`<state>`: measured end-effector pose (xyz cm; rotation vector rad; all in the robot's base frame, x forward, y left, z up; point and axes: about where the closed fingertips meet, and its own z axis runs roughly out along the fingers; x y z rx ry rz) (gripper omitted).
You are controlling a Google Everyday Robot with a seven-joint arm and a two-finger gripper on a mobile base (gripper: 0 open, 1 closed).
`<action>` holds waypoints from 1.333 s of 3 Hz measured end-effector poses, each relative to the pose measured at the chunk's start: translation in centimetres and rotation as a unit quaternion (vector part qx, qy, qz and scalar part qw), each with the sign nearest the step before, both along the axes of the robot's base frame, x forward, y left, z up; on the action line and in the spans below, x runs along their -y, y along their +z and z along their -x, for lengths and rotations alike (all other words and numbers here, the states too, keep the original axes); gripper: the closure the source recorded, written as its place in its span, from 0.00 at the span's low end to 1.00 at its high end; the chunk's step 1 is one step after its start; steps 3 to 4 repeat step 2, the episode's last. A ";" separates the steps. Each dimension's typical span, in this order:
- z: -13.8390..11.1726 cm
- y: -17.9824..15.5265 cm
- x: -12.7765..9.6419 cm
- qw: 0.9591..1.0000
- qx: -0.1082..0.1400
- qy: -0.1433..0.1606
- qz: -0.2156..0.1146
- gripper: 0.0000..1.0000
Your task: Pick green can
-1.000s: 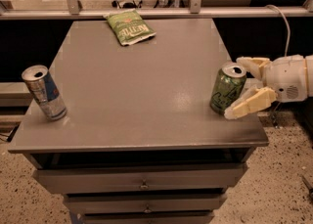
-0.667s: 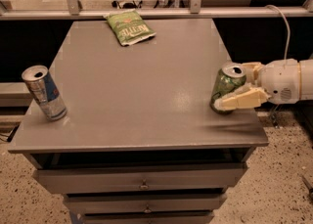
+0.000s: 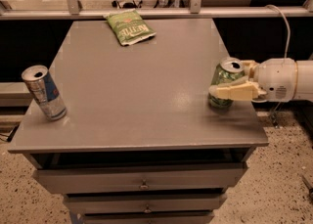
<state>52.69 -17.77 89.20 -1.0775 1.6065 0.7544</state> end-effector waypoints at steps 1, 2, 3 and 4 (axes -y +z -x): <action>-1.0 2.5 -0.8 0.999 0.029 0.010 -0.035 0.95; -2.2 5.9 -1.5 0.998 0.044 0.014 -0.049 1.00; -2.2 5.9 -1.5 0.998 0.044 0.014 -0.049 1.00; -2.2 5.9 -1.5 0.998 0.044 0.014 -0.049 1.00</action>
Offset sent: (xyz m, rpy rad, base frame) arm 0.0379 0.0182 0.1002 0.1295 -0.1049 0.0199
